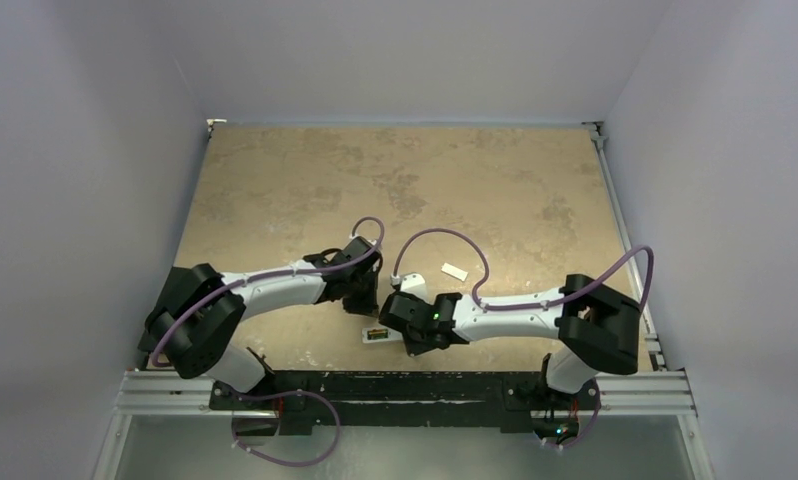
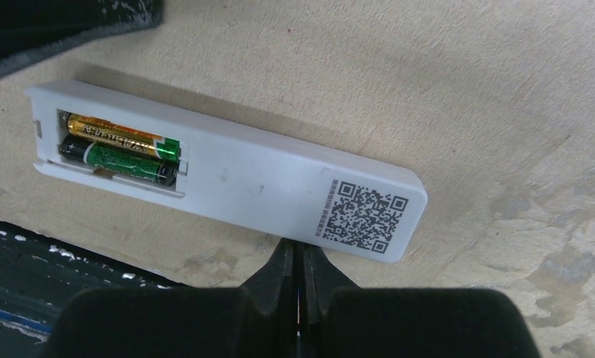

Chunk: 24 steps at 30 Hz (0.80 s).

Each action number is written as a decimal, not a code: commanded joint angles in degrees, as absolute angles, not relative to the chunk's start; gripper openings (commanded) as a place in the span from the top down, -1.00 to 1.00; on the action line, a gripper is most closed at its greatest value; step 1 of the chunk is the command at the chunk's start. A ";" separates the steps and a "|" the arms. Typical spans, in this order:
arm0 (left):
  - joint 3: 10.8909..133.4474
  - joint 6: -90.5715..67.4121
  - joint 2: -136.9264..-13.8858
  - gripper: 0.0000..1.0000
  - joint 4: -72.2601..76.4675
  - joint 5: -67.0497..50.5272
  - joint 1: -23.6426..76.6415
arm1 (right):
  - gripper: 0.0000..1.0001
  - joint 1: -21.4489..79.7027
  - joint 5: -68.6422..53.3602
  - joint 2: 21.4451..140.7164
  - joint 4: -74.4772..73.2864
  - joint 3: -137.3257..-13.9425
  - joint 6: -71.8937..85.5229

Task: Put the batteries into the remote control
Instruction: Adjust the remote control at the center of the board.

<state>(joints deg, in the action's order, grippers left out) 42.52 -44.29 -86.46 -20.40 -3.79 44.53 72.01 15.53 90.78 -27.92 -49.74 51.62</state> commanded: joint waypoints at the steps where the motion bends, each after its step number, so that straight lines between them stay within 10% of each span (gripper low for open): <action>1: 40.45 -42.86 -85.55 1.00 -20.92 -5.18 45.87 | 1.00 71.45 20.57 91.70 -27.98 -51.80 52.47; 24: 32.27 -47.86 -77.42 1.00 -19.87 -7.97 48.74 | 1.00 64.06 18.27 96.66 -23.75 -57.05 43.90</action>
<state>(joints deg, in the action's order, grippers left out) 34.52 -46.52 -79.48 -17.72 -8.75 48.29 65.63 15.53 95.42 -27.00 -54.74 46.37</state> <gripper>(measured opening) 0.003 0.055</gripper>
